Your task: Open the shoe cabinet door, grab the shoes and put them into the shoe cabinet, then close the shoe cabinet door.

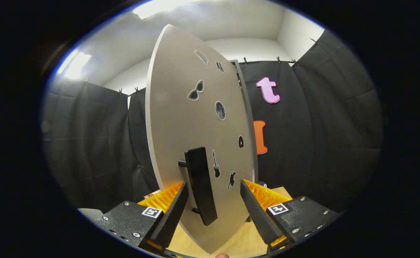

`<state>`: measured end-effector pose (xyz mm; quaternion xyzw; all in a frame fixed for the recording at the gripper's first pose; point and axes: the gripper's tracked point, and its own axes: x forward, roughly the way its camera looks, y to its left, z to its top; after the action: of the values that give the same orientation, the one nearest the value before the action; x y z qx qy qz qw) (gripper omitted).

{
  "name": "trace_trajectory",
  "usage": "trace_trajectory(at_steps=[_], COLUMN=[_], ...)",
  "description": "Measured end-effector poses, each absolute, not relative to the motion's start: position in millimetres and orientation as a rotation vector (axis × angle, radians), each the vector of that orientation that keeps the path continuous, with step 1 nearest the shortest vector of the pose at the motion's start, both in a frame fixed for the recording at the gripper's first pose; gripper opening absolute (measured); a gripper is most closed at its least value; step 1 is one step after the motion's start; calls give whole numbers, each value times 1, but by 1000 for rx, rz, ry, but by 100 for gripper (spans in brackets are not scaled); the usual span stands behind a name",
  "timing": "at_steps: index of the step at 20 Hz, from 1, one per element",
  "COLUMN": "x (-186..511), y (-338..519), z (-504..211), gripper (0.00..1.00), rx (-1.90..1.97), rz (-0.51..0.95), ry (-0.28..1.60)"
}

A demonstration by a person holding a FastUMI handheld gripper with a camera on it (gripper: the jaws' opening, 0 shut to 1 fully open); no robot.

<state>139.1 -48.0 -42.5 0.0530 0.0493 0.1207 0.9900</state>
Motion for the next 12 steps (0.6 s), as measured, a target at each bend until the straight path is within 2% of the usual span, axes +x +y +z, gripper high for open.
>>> trace_trajectory(at_steps=[12], x=[179], y=[15], z=[-48], gripper=[94], rx=[126], rz=[349], ry=[104])
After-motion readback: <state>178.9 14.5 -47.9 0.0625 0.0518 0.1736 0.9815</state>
